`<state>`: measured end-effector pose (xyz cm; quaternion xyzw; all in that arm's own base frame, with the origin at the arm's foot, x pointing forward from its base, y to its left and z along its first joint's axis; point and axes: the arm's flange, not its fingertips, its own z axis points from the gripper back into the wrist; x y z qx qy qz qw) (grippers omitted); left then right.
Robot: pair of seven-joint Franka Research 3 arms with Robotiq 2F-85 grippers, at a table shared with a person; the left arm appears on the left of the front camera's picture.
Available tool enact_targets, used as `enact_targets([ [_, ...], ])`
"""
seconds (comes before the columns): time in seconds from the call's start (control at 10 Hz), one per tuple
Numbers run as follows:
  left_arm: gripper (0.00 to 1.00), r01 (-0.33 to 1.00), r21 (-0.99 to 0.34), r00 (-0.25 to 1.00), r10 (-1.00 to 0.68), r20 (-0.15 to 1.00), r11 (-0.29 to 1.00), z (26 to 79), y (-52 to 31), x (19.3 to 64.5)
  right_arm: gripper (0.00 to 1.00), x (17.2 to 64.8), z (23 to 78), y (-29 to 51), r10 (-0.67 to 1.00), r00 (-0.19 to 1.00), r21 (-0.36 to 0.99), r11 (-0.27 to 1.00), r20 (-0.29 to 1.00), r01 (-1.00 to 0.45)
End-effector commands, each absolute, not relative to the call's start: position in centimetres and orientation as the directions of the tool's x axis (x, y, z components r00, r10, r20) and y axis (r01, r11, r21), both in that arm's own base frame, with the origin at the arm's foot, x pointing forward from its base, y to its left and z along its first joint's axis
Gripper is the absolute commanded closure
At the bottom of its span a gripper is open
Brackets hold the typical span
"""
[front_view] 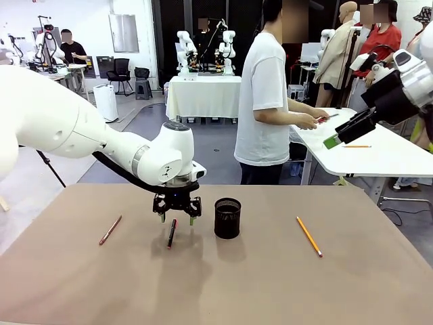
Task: Place the pens into the pen holder.
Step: Pick up a writing instrument from the table and place it into the Pen holder.
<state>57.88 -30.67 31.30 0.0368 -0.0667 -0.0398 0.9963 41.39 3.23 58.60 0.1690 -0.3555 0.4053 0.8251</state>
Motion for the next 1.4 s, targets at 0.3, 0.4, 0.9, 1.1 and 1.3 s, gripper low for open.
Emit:
enact_targets([
  [0.3, 0.04, 0.033, 0.07, 0.994, -0.04, 0.098, 0.997, 30.4, -29.1, 58.7, 0.0, 41.4, 58.7, 3.4, 0.53, 0.426, 0.011, 0.617, 0.733, -0.787],
  [0.4, 0.24, 0.037, 0.078, 0.995, -0.044, 0.092, 0.996, 30.2, -29.0, 58.7, 0.0, 41.4, 58.7, 3.4, 0.53, 0.426, 0.011, 0.617, 0.733, -0.787],
  [0.9, 1.0, -0.017, 0.066, 0.998, 0.012, 0.069, 0.998, 30.3, -29.1, 58.8, 0.0, 41.4, 58.7, 3.4, 0.53, 0.426, 0.011, 0.617, 0.733, -0.787],
  [1.1, 1.0, -0.027, 0.063, 0.999, 0.024, 0.045, 0.998, 30.6, -28.9, 58.5, 0.0, 41.4, 58.7, 3.4, 0.53, 0.426, 0.011, 0.617, 0.733, -0.787],
  [1.3, 1.0, -0.023, 0.058, 0.999, 0.02, 0.035, 0.998, 31.0, -28.8, 58.0, 0.0, 41.4, 58.7, 3.4, 0.53, 0.426, 0.011, 0.617, 0.733, -0.787],
])
